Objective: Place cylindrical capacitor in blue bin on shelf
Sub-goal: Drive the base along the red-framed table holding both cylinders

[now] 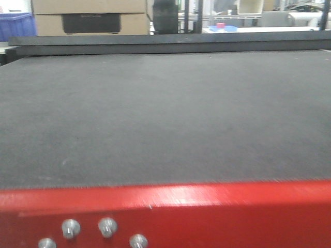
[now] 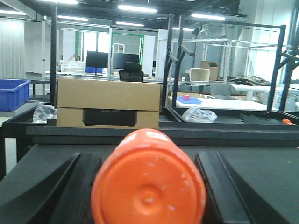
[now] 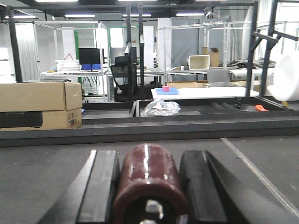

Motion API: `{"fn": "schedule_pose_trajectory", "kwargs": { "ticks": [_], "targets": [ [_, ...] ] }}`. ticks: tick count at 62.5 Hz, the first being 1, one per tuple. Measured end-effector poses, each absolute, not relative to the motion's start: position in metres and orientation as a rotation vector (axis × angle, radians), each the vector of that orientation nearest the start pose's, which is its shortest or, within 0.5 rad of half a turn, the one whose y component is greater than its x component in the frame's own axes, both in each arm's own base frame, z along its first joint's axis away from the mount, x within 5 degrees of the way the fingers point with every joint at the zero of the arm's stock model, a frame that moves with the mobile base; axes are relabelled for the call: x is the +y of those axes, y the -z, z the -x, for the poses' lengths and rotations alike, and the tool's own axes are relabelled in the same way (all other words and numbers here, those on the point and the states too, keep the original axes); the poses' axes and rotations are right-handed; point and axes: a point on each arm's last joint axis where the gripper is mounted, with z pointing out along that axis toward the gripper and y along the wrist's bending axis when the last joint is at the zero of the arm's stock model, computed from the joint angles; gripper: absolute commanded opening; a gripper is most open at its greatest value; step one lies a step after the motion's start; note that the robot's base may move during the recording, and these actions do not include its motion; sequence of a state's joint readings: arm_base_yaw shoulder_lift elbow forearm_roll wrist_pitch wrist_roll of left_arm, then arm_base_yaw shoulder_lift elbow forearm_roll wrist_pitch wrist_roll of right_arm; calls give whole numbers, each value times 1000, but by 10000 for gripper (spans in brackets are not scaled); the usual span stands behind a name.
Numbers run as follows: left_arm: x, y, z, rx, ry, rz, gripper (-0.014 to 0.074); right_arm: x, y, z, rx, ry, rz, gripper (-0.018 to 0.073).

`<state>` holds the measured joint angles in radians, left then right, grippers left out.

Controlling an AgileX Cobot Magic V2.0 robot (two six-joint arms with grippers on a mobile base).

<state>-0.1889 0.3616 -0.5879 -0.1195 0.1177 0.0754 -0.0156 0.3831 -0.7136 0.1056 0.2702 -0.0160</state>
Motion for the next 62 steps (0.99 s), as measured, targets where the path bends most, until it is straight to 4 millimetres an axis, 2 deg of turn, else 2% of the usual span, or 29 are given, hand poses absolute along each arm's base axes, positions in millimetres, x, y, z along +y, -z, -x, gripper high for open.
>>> {"fn": "schedule_pose_trajectory", "kwargs": {
  "ticks": [62],
  "targets": [
    [-14, -375, -69, 1371, 204, -112, -111, 2, -400, -63, 1421, -80, -50, -165]
  ]
}}
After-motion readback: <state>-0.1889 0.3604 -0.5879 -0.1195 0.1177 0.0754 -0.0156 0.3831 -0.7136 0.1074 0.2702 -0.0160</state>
